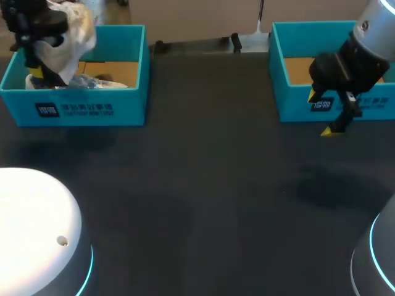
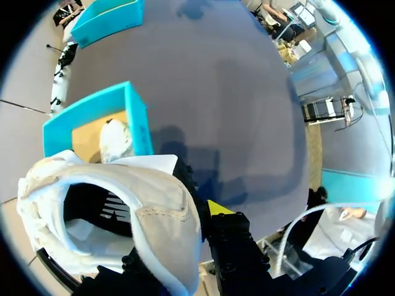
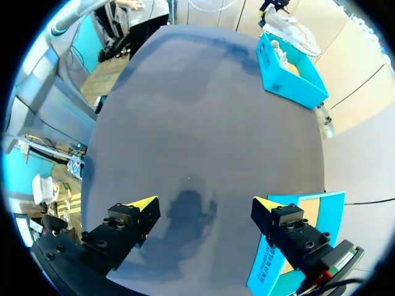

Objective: Take the shoe out of the shoebox, open the shoe tongue, remove and reinsert the insole, then place the shoe into the shoebox

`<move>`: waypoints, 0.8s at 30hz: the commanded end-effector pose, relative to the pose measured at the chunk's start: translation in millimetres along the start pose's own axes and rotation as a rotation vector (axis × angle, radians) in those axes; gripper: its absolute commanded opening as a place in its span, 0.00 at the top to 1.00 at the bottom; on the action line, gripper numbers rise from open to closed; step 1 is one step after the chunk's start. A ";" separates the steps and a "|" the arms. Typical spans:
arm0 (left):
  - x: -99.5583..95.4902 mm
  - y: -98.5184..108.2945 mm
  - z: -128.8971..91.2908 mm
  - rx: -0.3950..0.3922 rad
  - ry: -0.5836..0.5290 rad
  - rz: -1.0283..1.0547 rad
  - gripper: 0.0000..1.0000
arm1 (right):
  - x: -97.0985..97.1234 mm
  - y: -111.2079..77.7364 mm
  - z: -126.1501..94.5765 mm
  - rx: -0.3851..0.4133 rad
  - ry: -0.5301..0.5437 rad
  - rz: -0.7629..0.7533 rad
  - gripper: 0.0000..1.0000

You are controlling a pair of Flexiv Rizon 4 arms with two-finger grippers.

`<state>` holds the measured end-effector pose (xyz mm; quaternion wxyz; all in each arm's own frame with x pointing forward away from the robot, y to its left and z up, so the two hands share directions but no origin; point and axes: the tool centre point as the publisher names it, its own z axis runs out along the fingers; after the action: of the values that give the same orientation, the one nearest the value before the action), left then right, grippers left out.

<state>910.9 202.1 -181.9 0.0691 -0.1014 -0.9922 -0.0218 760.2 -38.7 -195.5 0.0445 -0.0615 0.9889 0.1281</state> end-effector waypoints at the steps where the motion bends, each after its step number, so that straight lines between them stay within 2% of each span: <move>1: -4.3 35.1 2.3 0.031 0.008 0.031 1.00 | -1.0 1.0 1.5 0.004 0.001 0.001 0.00; 9: -30.3 79.7 -2.2 0.015 -0.001 0.049 1.00 | -1.0 1.0 1.5 0.004 0.001 0.001 0.00; 14: -47.0 103.1 -12.4 -0.010 -0.018 0.033 1.00 | -1.0 1.0 1.5 0.004 0.001 0.001 0.00; 24: -75.2 130.4 -24.2 0.003 -0.005 0.064 1.00 | -1.0 1.0 1.5 0.004 0.001 0.001 0.00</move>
<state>999.3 310.7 -168.2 0.0452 -0.1326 -0.9899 -0.0194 760.2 -38.6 -195.5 0.0445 -0.0615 0.9889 0.1281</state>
